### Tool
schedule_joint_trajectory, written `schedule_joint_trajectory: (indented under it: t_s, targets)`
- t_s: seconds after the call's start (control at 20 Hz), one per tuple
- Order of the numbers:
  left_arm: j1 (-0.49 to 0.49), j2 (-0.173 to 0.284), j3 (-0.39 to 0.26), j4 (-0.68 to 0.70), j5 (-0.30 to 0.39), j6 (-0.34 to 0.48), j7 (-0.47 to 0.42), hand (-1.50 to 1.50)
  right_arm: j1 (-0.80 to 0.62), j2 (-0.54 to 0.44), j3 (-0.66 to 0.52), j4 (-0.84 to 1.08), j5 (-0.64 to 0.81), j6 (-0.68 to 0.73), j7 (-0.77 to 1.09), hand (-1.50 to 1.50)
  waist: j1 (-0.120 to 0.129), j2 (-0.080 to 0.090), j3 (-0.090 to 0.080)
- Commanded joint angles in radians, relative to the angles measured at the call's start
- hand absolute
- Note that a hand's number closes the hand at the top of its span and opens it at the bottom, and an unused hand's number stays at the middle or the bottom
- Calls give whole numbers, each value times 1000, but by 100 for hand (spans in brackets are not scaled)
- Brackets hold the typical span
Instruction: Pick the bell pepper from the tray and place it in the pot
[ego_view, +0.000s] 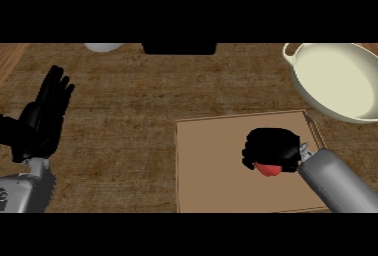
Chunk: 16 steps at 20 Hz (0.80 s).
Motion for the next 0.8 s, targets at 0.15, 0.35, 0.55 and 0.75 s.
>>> schedule_joint_trajectory:
  t_s: [0.15, 0.35, 0.55, 0.75]
  targets:
    - [-24, -6, 46, 50, 5, -44, -20, 0, -18, 2, -67, 79, 45, -59, -129, 150, -2, 4, 4]
    - [56, -8, 47, -11, 1, -40, -32, 0, 187, -80, -89, -91, -35, -26, -86, 150, -24, -2, 4]
    - [108, 7, 77, -34, -5, -17, -32, 0, 393, -180, -206, -95, -187, -6, -106, 150, -77, -13, 2]
    - [69, 5, 67, -60, -8, -10, 4, 0, 586, -278, -301, -278, -306, -18, -133, 150, -68, -10, 2]
